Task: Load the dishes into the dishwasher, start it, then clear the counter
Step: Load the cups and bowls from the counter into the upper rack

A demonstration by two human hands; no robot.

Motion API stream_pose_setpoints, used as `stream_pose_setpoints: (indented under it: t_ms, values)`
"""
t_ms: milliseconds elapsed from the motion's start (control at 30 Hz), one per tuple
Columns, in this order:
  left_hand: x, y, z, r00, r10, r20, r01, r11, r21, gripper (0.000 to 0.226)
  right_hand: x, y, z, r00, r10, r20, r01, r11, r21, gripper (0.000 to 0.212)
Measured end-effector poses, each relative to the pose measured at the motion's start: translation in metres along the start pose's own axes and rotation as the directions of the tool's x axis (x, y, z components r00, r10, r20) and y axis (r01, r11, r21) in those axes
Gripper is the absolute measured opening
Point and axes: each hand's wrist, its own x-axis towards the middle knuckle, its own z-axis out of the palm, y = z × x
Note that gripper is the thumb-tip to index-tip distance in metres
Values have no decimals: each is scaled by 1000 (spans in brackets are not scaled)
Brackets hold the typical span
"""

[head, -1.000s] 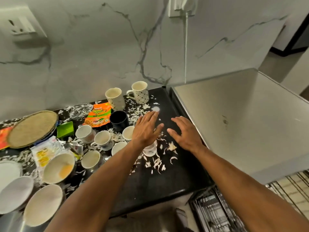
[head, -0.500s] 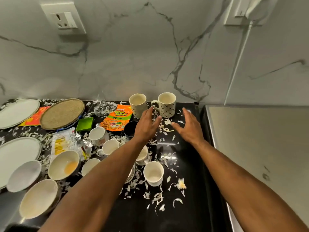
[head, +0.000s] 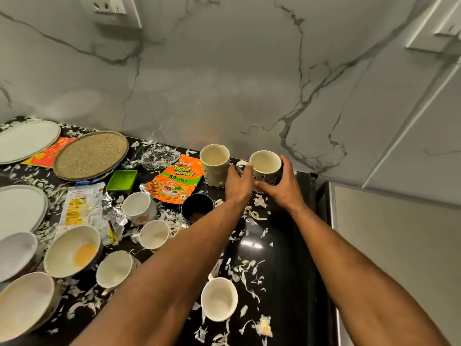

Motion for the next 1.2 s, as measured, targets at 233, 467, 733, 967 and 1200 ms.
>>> stream_pose_setpoints:
  t_ms: [233, 467, 733, 967, 1200]
  values:
    - [18, -5, 7, 998, -55, -9, 53, 987, -153, 52, 20, 11, 10, 1000, 29, -4, -29, 996, 80, 113]
    - [17, -5, 8, 996, -80, 43, 88, 962, -260, 45, 19, 16, 15, 999, -1, -42, 8, 984, 178, 83]
    - [-24, 7, -1, 985, 74, 154, -54, 990, -133, 41, -25, 2, -5, 988, -1, -154, 45, 959, 278, 81]
    - [-84, 7, -9, 952, 159, 261, -121, 980, -155, 29, -86, -8, -20, 962, 116, -246, -14, 924, 382, 82]
    - [-139, -11, -16, 874, 146, 463, -49, 975, -217, 33, -158, -15, -22, 894, 222, -390, -10, 880, 476, 77]
